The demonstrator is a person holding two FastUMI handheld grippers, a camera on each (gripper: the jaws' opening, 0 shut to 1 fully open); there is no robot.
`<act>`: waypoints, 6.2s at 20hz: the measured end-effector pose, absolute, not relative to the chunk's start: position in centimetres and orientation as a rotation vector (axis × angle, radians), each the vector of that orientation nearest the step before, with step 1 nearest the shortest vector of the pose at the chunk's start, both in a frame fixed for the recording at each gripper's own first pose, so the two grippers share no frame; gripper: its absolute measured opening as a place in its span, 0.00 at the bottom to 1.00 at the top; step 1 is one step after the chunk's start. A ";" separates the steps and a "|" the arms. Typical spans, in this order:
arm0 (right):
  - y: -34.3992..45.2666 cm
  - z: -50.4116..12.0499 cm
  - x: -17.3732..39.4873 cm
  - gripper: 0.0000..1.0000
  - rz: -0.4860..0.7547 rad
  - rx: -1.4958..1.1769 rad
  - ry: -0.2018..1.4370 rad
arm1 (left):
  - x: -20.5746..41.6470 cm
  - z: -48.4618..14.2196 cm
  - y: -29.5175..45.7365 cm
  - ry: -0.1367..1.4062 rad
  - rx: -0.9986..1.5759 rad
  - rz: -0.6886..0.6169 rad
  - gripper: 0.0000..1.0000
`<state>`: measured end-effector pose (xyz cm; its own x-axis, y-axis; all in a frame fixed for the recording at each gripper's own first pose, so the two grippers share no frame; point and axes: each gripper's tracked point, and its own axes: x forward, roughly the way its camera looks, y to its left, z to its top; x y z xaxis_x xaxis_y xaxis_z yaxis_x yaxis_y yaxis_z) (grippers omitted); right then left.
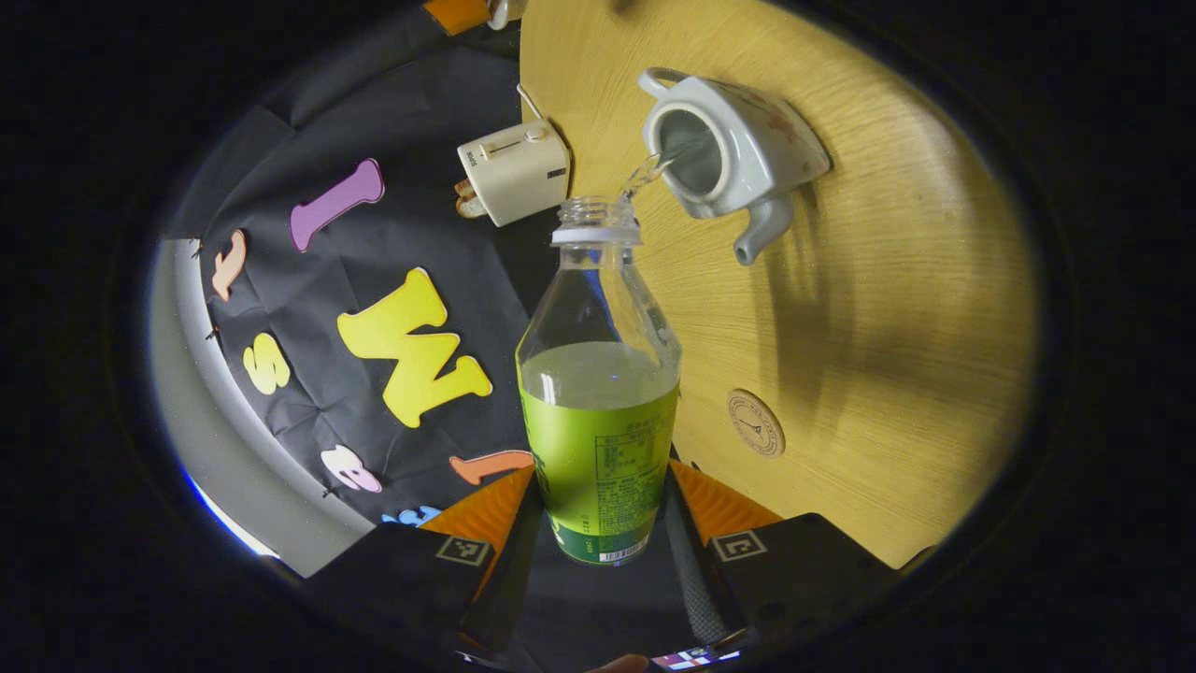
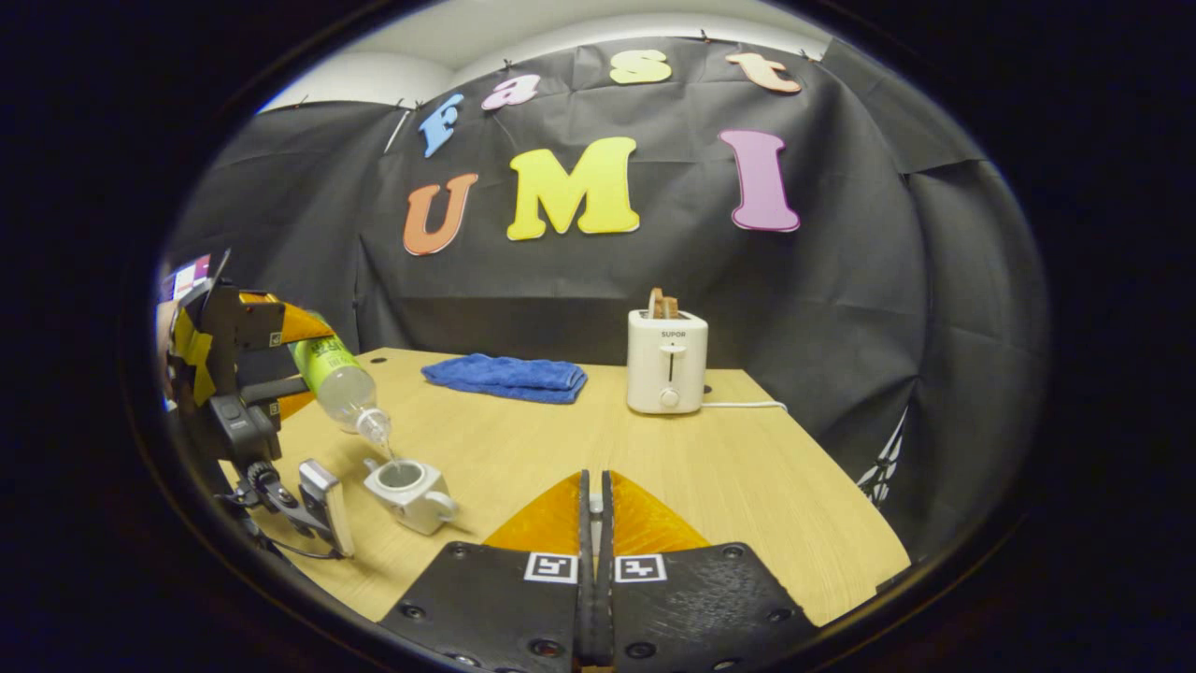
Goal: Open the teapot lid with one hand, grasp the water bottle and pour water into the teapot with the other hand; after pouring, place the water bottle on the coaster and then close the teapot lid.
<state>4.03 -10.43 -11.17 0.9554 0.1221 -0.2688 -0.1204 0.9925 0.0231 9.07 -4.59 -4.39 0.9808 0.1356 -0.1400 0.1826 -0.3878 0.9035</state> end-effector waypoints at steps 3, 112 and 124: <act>-10.6 -11.0 4.0 0.00 0.120 0.004 0.270 | 9.4 -4.1 -4.6 0.213 2.008 -0.044 0.71; 4.7 -9.0 6.8 0.00 0.282 -0.012 0.262 | 13.3 -10.5 9.2 0.246 -0.077 0.047 0.99; 7.1 -12.8 6.9 0.00 0.322 -0.043 0.336 | 7.2 -6.8 11.6 0.147 -0.063 0.109 0.99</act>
